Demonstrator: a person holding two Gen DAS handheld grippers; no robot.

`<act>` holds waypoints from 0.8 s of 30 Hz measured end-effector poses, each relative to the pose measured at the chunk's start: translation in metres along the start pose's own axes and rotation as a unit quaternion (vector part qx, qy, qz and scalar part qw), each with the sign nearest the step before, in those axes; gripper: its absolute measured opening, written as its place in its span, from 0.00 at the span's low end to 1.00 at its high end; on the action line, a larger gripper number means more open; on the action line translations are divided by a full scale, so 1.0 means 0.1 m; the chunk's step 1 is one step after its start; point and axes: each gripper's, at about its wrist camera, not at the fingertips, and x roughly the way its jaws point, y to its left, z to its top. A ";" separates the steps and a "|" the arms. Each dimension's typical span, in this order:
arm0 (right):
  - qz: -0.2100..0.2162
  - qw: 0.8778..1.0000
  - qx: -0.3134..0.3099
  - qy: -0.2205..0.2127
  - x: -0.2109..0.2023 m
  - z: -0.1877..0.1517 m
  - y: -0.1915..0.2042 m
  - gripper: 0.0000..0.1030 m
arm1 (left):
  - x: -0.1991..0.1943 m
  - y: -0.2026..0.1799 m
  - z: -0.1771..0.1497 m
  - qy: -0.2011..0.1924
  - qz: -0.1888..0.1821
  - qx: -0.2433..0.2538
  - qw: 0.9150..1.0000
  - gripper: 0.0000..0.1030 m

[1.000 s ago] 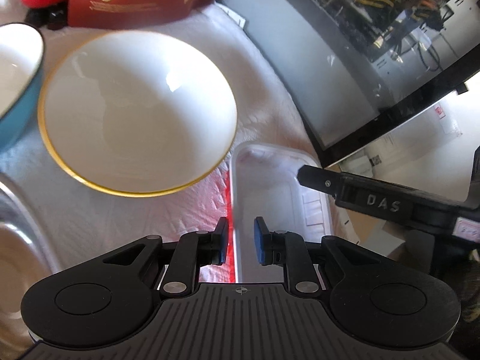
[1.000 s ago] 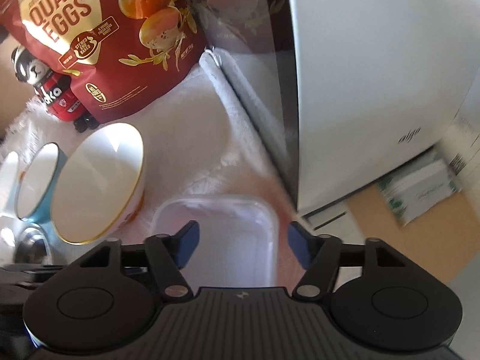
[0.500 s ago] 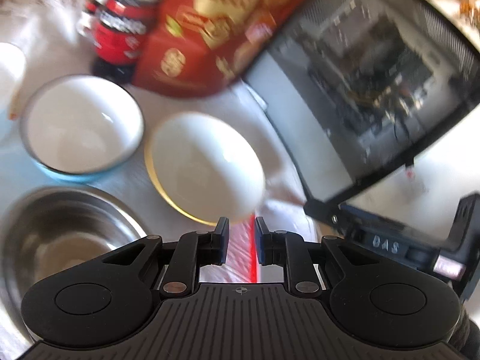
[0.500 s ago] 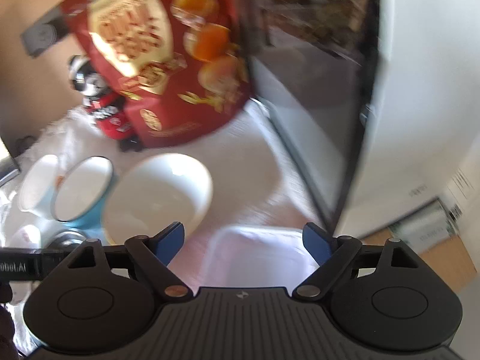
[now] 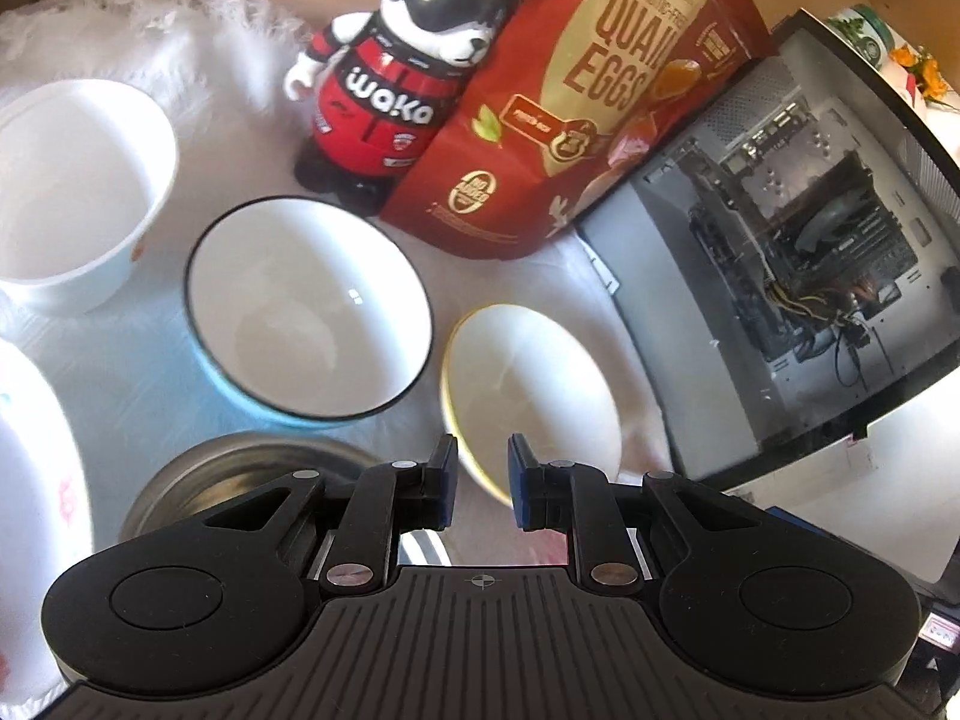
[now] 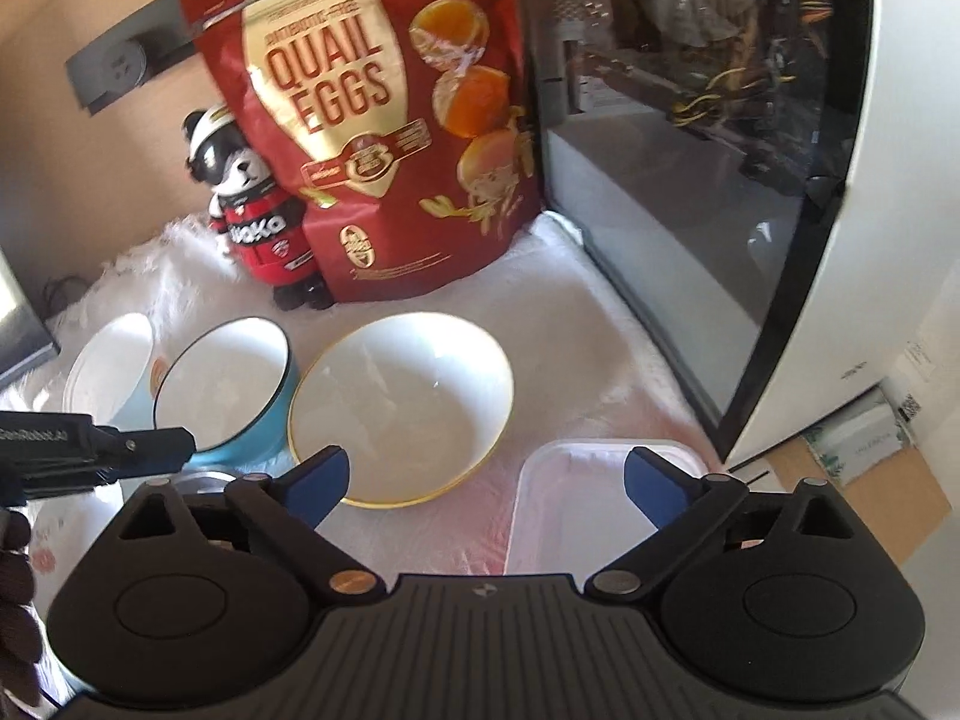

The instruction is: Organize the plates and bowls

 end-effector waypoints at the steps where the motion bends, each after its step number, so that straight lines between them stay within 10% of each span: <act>1: -0.001 1.000 -0.002 -0.001 0.02 0.02 -0.01 0.98 | 0.03 -0.02 0.02 -0.002 0.001 0.006 1.000 0.19; 6: -0.029 0.999 -0.021 0.026 0.25 0.20 -0.01 0.99 | 0.25 -0.01 0.11 0.010 0.015 -0.017 1.000 0.19; 11: 0.045 0.997 -0.022 0.063 0.58 0.38 -0.13 0.99 | 0.55 -0.05 0.18 0.026 0.051 -0.025 0.998 0.19; 18: 0.052 0.994 -0.034 0.093 1.18 0.55 -0.17 0.75 | 0.88 -0.16 0.14 0.058 0.095 -0.008 0.994 0.20; 24: 0.089 0.987 -0.030 0.131 1.75 0.64 -0.22 0.75 | 1.09 -0.15 0.13 0.070 0.114 -0.023 0.991 0.21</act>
